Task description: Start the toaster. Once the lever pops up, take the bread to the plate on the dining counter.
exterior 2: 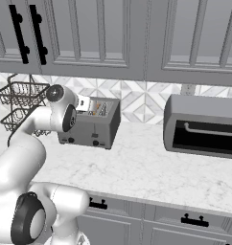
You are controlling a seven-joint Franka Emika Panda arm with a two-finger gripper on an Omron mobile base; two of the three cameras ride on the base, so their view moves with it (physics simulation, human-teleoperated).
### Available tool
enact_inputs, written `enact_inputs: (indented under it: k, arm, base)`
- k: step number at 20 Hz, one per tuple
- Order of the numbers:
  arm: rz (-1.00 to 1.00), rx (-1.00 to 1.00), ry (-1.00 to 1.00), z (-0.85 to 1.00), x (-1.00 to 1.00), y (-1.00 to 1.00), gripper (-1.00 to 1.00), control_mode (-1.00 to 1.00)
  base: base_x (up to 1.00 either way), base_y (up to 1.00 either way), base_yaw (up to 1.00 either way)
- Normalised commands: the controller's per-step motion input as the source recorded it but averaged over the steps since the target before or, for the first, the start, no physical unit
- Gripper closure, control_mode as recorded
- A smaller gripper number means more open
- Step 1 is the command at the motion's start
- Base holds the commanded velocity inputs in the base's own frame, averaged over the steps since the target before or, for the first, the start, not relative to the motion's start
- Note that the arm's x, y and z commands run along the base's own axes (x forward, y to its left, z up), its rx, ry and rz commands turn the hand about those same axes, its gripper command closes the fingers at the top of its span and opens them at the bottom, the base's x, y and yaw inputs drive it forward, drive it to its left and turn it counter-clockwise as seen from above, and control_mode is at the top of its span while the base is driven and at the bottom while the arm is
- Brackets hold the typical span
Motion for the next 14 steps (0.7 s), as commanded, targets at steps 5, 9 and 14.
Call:
enact_inputs:
  k: [5,9,14]
  arm:
    - [0.00,0.00,0.00,0.00,0.00,0.00,-1.00,-1.00]
    - [0.00,0.00,0.00,0.00,0.00,0.00,-1.00,-1.00]
    - [0.00,0.00,0.00,0.00,0.00,0.00,-1.00,-1.00]
  base:
    - [0.00,0.00,0.00]
    - [0.00,0.00,0.00]
    - [0.00,0.00,0.00]
